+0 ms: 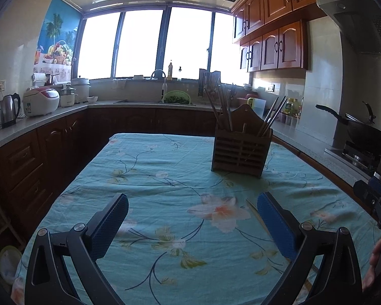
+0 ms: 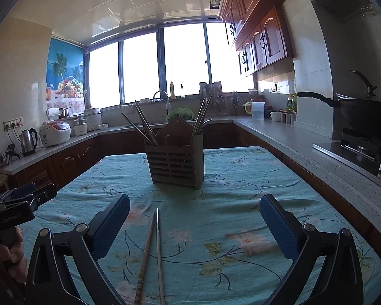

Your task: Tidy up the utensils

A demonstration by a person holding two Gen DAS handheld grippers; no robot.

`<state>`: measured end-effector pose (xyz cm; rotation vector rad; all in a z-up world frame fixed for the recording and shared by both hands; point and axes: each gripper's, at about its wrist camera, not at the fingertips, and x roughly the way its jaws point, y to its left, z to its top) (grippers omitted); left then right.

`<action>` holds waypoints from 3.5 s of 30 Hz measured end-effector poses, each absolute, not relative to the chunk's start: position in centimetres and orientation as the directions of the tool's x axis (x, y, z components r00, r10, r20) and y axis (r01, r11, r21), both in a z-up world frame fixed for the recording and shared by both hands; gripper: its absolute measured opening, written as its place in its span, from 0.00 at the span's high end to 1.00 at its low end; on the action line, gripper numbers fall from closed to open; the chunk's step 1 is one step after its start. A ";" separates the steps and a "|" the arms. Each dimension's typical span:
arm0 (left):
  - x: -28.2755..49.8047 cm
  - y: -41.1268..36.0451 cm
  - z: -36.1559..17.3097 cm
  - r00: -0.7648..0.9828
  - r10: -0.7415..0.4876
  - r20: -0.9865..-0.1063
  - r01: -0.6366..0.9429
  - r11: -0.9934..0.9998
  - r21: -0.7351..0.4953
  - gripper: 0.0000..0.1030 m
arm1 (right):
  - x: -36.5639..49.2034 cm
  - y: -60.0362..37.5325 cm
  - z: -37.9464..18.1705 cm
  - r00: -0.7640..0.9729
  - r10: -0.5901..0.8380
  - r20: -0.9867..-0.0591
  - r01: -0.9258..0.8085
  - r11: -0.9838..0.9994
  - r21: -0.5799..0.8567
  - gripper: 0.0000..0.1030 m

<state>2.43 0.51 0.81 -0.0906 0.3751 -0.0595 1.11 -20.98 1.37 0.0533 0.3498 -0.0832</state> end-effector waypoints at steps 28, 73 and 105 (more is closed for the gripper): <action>0.6 1.1 -0.8 0.949 0.016 -0.314 -0.030 0.999 -0.040 0.01 | -1.5 -21.4 -0.6 0.940 -0.062 -0.336 0.086 0.995 0.057 0.00; 0.0 1.5 -1.0 0.956 0.033 -0.293 -0.037 0.999 -0.009 0.01 | -1.8 -21.2 -0.3 0.951 -0.051 -0.305 0.076 0.995 0.071 0.00; -0.1 0.6 -1.0 0.953 0.031 -0.302 -0.031 1.000 0.006 0.01 | -1.9 -21.0 0.1 0.953 -0.049 -0.298 0.075 0.994 0.077 0.00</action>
